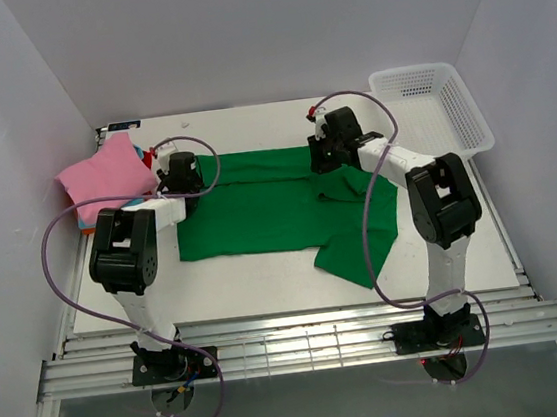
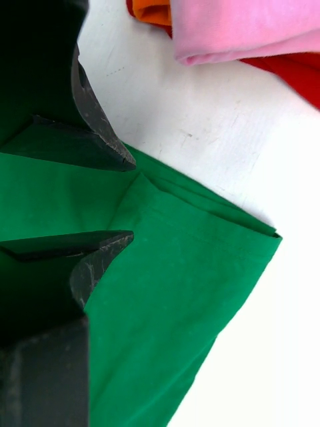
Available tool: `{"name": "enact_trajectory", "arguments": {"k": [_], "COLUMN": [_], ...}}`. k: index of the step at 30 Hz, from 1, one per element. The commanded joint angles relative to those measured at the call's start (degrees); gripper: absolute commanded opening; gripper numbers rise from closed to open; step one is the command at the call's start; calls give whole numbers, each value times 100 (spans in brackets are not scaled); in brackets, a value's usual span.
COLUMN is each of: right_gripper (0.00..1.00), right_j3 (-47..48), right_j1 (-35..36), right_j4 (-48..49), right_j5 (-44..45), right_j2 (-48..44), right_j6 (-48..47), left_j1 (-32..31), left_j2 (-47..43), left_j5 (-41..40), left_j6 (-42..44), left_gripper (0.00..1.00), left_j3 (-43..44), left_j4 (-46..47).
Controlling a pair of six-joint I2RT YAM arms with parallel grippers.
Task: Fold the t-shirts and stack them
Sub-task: Fold the tshirt
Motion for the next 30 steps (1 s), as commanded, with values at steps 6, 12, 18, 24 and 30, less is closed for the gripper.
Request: {"name": "enact_trajectory", "arguments": {"k": [6, 12, 18, 24, 30], "right_gripper": [27, 27, 27, 26, 26], "right_j3": [721, 563, 422, 246, 114], "right_j1": [187, 196, 196, 204, 204], "right_j4": [-70, -44, 18, 62, 115], "right_j5": [-135, -91, -73, -30, -21], "right_j2": [256, 203, 177, 115, 98], "right_j6": [-15, -68, -85, -112, -112], "left_j1": [158, 210, 246, 254, 246], "left_j2": [88, 229, 247, 247, 89], "left_j5": [92, 268, 321, 295, 163], "left_j6": [62, 18, 1, 1, -52], "left_gripper": [51, 50, 50, 46, 40], "left_j3": [4, 65, 83, 83, -57], "left_j4": [341, 385, 377, 377, 385]}}
